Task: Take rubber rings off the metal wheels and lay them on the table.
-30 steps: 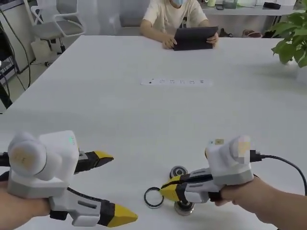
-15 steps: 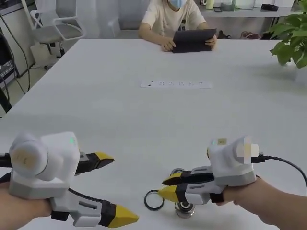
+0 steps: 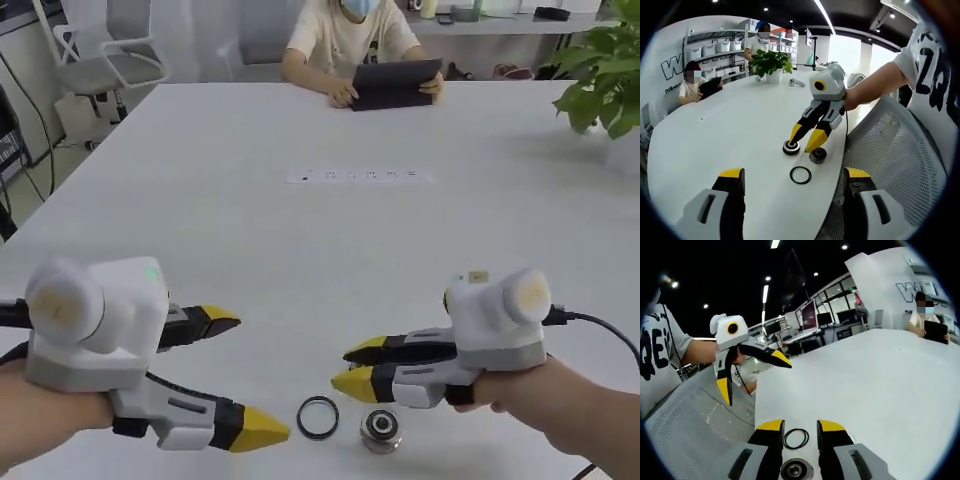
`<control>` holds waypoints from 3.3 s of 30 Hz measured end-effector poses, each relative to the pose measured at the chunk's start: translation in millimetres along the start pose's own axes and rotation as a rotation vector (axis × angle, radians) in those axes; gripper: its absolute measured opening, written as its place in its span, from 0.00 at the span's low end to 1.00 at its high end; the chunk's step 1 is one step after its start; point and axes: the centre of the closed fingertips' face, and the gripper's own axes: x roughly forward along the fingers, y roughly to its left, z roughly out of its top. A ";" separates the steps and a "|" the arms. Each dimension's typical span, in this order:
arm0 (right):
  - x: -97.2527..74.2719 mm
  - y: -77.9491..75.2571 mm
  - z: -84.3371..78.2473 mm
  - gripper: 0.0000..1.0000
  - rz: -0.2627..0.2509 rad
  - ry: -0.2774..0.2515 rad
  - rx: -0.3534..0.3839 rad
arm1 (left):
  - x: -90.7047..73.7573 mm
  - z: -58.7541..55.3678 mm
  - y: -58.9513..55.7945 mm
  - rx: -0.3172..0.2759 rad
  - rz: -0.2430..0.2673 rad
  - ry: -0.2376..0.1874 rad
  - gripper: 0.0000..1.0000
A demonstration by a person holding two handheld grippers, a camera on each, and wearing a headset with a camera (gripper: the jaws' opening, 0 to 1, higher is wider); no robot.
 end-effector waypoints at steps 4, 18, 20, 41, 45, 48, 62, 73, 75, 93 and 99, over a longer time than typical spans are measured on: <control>-7.4 -6.5 5.0 0.25 -0.020 -0.020 0.004 | 3.7 6.2 3.8 -0.002 -0.001 -0.007 0.77; -35.4 -32.4 11.9 0.27 -0.103 -0.062 0.017 | 20.8 17.8 10.6 0.002 -0.025 -0.009 0.73; -37.8 -34.5 12.1 0.28 -0.111 -0.066 0.018 | 23.2 19.1 11.6 -0.004 -0.028 -0.009 0.72; -55.7 -54.5 -13.2 0.28 -0.185 -0.053 0.048 | 54.3 27.4 15.4 -0.020 -0.056 -0.017 0.67; -57.2 -57.1 -16.5 0.28 -0.193 -0.051 0.051 | 59.4 25.5 17.4 -0.002 -0.052 -0.012 0.62; -57.1 -57.9 -19.8 0.28 -0.197 -0.047 0.054 | 63.8 24.1 16.8 -0.009 -0.058 -0.006 0.62; -50.3 -54.8 -32.1 0.27 -0.185 -0.016 0.046 | 84.3 15.0 12.6 -0.009 -0.080 0.026 0.58; -43.3 -53.6 -40.6 0.26 -0.181 0.004 0.041 | 98.1 7.5 7.6 0.005 -0.097 0.055 0.51; -43.0 -53.4 -41.7 0.26 -0.180 0.007 0.041 | 100.5 6.7 6.3 0.005 -0.101 0.061 0.49; -40.6 -54.5 -44.4 0.26 -0.173 0.019 0.040 | 122.0 6.0 1.7 0.032 -0.131 0.080 0.33; -41.9 -56.2 -47.1 0.26 -0.177 0.022 0.045 | 127.8 2.8 0.9 0.043 -0.139 0.096 0.31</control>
